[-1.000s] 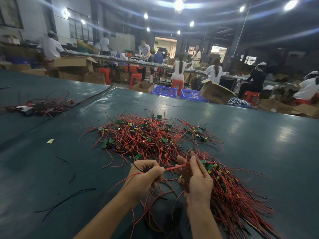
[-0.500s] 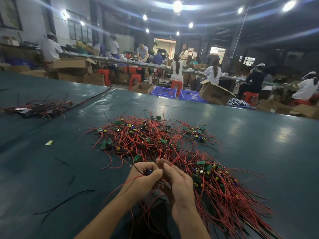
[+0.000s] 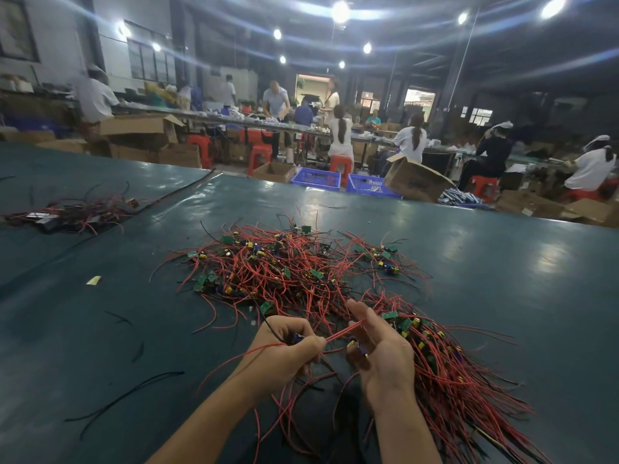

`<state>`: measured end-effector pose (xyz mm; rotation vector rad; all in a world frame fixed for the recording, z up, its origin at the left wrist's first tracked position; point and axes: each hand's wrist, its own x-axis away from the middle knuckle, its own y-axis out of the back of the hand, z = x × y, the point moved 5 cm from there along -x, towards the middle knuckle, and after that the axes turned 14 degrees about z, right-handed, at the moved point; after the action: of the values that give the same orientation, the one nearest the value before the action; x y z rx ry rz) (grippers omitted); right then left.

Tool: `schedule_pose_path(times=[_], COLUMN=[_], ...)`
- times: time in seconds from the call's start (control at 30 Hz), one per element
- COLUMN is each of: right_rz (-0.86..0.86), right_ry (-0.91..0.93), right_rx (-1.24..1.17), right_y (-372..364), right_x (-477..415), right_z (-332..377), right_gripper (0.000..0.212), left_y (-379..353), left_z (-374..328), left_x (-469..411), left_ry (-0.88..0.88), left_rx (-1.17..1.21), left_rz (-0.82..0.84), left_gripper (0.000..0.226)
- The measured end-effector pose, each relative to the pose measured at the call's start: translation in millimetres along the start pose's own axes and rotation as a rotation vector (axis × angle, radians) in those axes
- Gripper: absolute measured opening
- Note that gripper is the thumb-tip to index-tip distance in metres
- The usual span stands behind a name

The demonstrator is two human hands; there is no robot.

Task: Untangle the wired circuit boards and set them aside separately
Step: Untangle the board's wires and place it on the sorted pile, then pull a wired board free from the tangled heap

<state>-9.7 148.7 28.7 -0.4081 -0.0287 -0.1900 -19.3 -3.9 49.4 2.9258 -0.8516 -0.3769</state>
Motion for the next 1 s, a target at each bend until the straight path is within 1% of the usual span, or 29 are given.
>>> schedule_pose_path(times=[0.07, 0.13, 0.17, 0.23, 0.27, 0.37, 0.47, 0.57, 0.6, 0.63, 0.7, 0.73, 0.77, 0.83, 0.9, 0.93, 1.0], right_rz=[0.005, 0.031, 0.036, 0.022, 0.010, 0.008, 0.049, 0.109, 0.129, 0.155, 0.207, 0.224, 0.235, 0.251, 0.310, 0.353, 0.404], right_ry=[-0.001, 0.014, 0.026, 0.062, 0.079, 0.110, 0.138, 0.188, 0.205, 0.216, 0.223, 0.210, 0.184, 0.107, 0.041, 0.030, 0.041], right_rx=[-0.014, -0.028, -0.035, -0.029, -0.026, -0.029, -0.033, -0.042, -0.056, -0.088, -0.194, -0.229, -0.214, -0.023, 0.169, 0.211, 0.197], right_y=[1.0, 0.2, 0.0, 1.2, 1.9, 0.9, -3.4, -9.1, -11.2, -12.4, -12.0, -11.5, -11.8, -16.5, -28.8, -36.1, -45.9], right_x=[-0.2, 0.7, 1.8, 3.6, 4.2, 5.6, 8.0, 11.7, 13.5, 14.9, 15.1, 14.6, 13.6, 11.4, 11.3, 13.0, 17.2], right_z=[-0.3, 0.7, 1.8, 4.7, 5.9, 7.7, 9.3, 11.2, 12.1, 12.5, 12.8, 12.3, 10.7, 3.3, -5.2, -8.2, -11.3], right_gripper=[0.025, 0.025, 0.025, 0.025, 0.025, 0.027, 0.027, 0.028, 0.032, 0.040, 0.065, 0.074, 0.078, 0.075, 0.063, 0.057, 0.047], left_y=[0.0, 2.9, 5.2, 8.5, 9.2, 10.2, 12.7, 15.3, 16.0, 16.8, 18.5, 19.3, 18.8, 12.4, 2.3, -2.4, -10.0], left_z=[-1.6, 0.2, 1.1, 3.9, 6.5, 11.2, 13.9, 16.4, 16.2, 15.8, 13.9, 12.0, 10.2, 6.4, 6.2, 6.3, 7.9], left_x=[0.6, 0.6, 0.6, 1.1, 0.8, -0.9, -0.5, 0.5, 0.5, 0.2, -0.9, -0.6, -0.9, -0.8, -0.3, 0.3, 1.2], left_ry=[0.000, 0.005, 0.015, 0.045, 0.056, 0.054, 0.040, 0.036, 0.033, 0.029, 0.020, 0.016, 0.013, 0.020, 0.065, 0.098, 0.172], left_rx=[0.012, 0.053, 0.098, 0.239, 0.321, 0.524, 0.636, 0.710, 0.723, 0.735, 0.756, 0.770, 0.789, 0.844, 0.892, 0.891, 0.846], left_rz=[0.003, -0.045, -0.087, -0.159, -0.182, -0.226, -0.286, -0.346, -0.353, -0.353, -0.331, -0.303, -0.255, -0.110, 0.033, 0.085, 0.137], left_gripper=[0.041, 0.038, 0.036, 0.023, 0.021, 0.018, 0.027, 0.024, 0.024, 0.026, 0.028, 0.030, 0.033, 0.038, 0.044, 0.045, 0.042])
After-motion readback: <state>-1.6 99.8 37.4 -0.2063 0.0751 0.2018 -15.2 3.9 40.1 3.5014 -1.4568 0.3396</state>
